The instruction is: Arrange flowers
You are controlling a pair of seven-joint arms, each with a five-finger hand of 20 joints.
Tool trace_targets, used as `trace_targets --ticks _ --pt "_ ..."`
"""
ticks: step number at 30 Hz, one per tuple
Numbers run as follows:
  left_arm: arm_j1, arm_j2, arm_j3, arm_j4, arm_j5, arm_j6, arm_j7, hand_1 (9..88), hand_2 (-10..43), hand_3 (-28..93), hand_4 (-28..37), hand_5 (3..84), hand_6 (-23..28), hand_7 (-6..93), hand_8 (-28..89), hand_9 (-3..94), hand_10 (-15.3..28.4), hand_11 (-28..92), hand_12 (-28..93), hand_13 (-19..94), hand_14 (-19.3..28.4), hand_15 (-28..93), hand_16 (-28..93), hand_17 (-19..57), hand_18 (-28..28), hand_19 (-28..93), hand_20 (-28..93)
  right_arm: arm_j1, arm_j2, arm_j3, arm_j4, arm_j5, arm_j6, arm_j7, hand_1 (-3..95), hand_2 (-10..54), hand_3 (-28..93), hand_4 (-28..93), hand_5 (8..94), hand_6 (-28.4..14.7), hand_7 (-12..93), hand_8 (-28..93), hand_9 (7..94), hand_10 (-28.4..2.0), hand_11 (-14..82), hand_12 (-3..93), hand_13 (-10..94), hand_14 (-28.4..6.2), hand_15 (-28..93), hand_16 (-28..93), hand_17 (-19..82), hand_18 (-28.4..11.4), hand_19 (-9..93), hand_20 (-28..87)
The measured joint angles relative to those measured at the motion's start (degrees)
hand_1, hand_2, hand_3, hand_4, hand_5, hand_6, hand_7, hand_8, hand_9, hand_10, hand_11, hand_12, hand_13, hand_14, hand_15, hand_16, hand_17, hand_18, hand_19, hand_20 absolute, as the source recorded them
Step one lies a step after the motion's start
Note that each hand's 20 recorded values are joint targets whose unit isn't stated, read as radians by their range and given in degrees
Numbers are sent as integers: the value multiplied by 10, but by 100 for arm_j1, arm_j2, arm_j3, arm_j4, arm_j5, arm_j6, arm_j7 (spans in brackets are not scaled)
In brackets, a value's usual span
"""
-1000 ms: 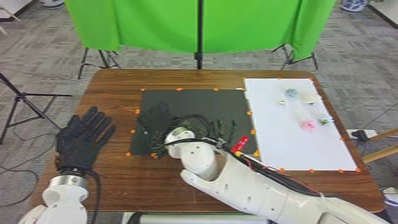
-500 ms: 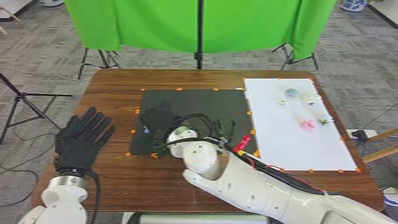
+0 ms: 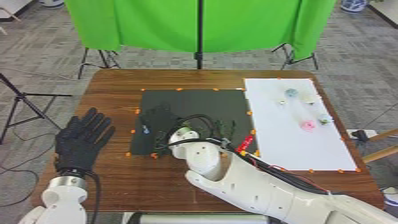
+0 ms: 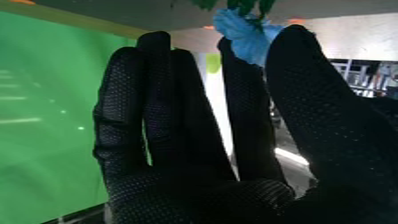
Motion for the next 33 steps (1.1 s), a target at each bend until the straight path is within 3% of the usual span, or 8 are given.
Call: trace_targets --ticks 11,15,19,23,26,30,33 --pt "54 -29 -34 -1 0 -1 -7 310 140 745 -283 487 69 216 -106 423 145 289 130 328 139 429 -64 -35 141 348 136 56 99 -82 -170 194 105 7 401 -94 769 -260 645 -53 133 -123 598 -186 124 144 506 -170 467 138 249 -256 739 287" --pt "55 -30 -33 -1 0 -1 -13 310 141 744 -283 487 69 216 -106 422 145 288 131 328 140 429 -64 -35 141 348 136 93 130 -158 -191 272 267 11 334 50 681 -278 679 -21 145 -125 622 -184 126 144 516 -170 463 140 251 -253 728 278" --pt "55 -32 -31 -1 0 -1 -41 309 142 744 -283 487 69 217 -106 422 145 287 130 328 139 429 -63 -35 141 348 136 115 142 -220 -191 357 474 47 439 124 541 -280 709 -3 152 -123 640 -177 125 148 526 -162 455 147 247 -242 716 267" --pt "52 -34 -27 1 3 -1 -59 309 142 744 -283 488 69 217 -107 422 145 288 130 328 139 429 -63 -35 141 348 136 100 96 -166 -85 345 619 -27 541 97 511 -280 718 -9 155 -25 648 -166 127 156 535 -151 443 157 246 -233 701 273" --pt "48 -36 -27 6 3 -1 -66 309 142 744 -283 487 70 217 -106 422 145 288 131 327 139 429 -63 -35 141 348 136 79 25 -66 77 285 693 -184 559 36 589 -282 726 -12 157 -10 651 -160 133 155 539 -149 444 157 251 -235 698 266" --pt "46 -36 -26 8 1 -1 -67 309 142 744 -283 487 69 218 -106 422 145 288 131 327 140 429 -62 -35 141 348 136 109 40 -154 55 257 730 -149 528 -41 670 -282 705 -20 173 -17 652 -159 141 155 542 -149 449 152 255 -240 699 257" --pt "47 -36 -26 8 -1 -1 -64 309 142 744 -283 487 69 217 -107 422 145 288 131 328 139 430 -62 -35 141 348 136 195 111 -393 -88 298 739 48 493 -49 694 -283 685 -23 178 -26 648 -165 144 155 538 -151 453 150 254 -242 702 253"
